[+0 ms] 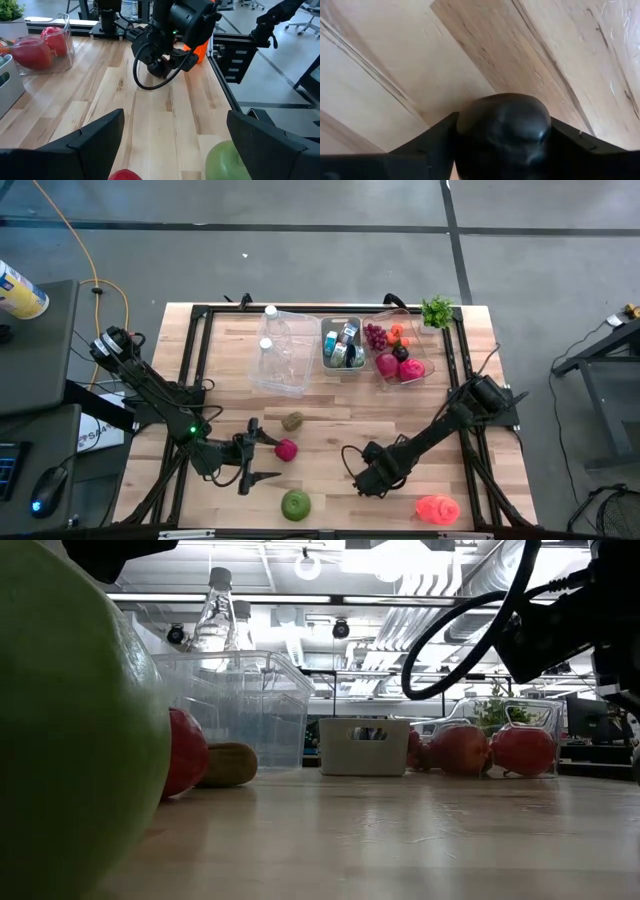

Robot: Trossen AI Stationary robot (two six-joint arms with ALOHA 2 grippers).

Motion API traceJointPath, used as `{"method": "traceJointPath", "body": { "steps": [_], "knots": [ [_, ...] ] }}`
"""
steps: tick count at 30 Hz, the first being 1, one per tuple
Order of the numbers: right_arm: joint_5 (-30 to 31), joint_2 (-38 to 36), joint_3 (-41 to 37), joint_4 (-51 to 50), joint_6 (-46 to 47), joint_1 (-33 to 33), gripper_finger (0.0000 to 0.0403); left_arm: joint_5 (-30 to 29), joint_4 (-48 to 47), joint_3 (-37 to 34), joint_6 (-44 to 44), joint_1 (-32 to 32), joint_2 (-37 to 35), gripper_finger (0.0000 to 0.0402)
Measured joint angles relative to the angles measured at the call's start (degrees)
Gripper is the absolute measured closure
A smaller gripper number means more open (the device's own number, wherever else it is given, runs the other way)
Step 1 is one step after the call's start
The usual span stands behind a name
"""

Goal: Pick & Place Food Item
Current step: Put the plum into the right transparent bin

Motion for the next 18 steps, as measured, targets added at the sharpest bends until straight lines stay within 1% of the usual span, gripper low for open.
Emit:
{"method": "traceJointPath", "body": {
  "steps": [4,12,15,18],
  "knots": [
    [0.05,0.00,-0.03,-0.31,-0.13,0.02,0.0207,0.00,-0.01,0.00,0.00,0.00,0.00,0.0057],
    [0.87,-0.44,-0.13,-0.37,-0.60,0.02,0.0207,0.00,0.00,0.00,0.01,0.00,0.00,0.0057],
    [4.01,-2.16,-0.22,-0.72,-1.84,-0.23,0.0202,0.00,0.01,0.00,0.02,0.00,0.00,0.0057],
    [7.18,-4.68,0.00,-2.38,-3.58,-1.39,0.0206,0.00,0.01,0.00,0.02,0.06,0.00,0.0057]
  ]
}}
